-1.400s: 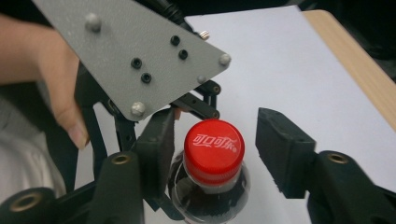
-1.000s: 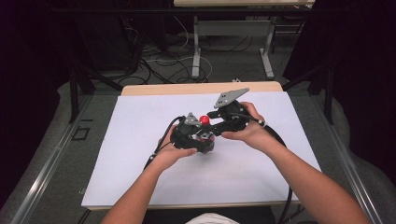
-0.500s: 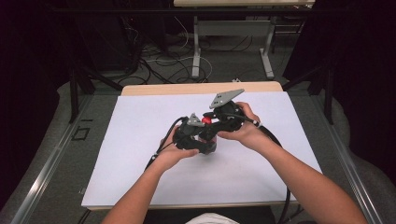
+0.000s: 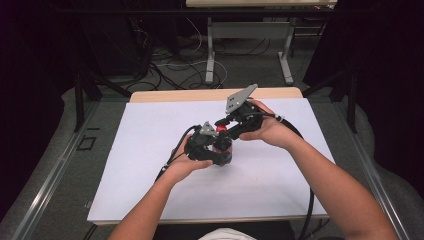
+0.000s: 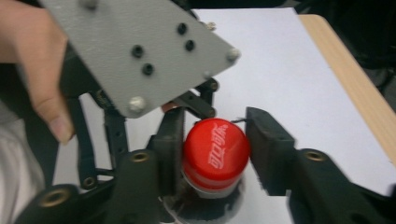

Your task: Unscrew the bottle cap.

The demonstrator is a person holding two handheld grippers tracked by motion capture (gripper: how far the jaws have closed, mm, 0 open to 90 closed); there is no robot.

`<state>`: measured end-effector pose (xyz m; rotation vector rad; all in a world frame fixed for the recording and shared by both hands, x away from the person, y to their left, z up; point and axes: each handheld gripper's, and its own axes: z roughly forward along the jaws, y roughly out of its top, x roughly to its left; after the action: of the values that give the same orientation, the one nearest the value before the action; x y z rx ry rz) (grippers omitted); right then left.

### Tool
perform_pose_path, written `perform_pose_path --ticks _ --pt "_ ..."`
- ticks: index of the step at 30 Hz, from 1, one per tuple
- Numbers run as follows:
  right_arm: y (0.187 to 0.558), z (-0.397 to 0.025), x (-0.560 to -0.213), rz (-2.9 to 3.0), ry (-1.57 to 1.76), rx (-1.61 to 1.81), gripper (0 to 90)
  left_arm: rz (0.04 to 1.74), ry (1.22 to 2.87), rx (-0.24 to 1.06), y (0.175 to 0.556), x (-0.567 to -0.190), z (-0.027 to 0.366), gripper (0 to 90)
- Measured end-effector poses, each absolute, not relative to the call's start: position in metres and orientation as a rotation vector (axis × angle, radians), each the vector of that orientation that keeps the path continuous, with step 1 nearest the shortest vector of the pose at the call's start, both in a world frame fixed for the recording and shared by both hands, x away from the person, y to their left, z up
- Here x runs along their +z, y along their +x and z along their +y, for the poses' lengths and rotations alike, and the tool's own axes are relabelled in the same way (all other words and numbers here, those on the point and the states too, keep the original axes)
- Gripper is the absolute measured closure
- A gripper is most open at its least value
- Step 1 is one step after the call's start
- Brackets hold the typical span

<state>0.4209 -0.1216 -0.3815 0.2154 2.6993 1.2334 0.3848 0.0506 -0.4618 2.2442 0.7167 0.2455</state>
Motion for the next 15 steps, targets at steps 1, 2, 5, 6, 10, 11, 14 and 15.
perform_pose_path --ticks 1,2,5,6,10,11,14,15 --pt "0.419 -0.122 -0.381 2.685 0.256 1.234 48.8 0.719 2.244 0.252 0.385 -0.462 0.051 30.9" --pt "0.419 -0.122 -0.38 2.685 0.277 1.241 47.0 0.719 2.248 0.245 0.386 -0.462 0.052 30.9" --pt "0.413 -0.123 -0.379 2.652 0.35 1.229 46.3 0.739 2.234 0.243 0.387 -0.462 0.053 30.9" --pt "0.41 -0.122 -0.38 2.633 0.379 1.223 45.7 0.738 2.234 0.249 0.387 -0.461 0.054 30.9" --pt "0.402 -0.121 -0.382 2.549 0.467 1.193 47.1 0.752 2.237 0.254 0.388 -0.461 0.055 30.9" --pt "0.399 -0.119 -0.381 2.535 0.482 1.153 47.4 0.748 2.237 0.257 0.389 -0.462 0.055 30.9" --pt "0.39 -0.116 -0.382 2.513 0.47 1.169 50.1 0.753 2.225 0.262 0.389 -0.462 0.054 30.9" --pt "0.388 -0.115 -0.382 2.509 0.472 1.163 50.3 0.754 2.227 0.255 0.388 -0.461 0.054 31.0"
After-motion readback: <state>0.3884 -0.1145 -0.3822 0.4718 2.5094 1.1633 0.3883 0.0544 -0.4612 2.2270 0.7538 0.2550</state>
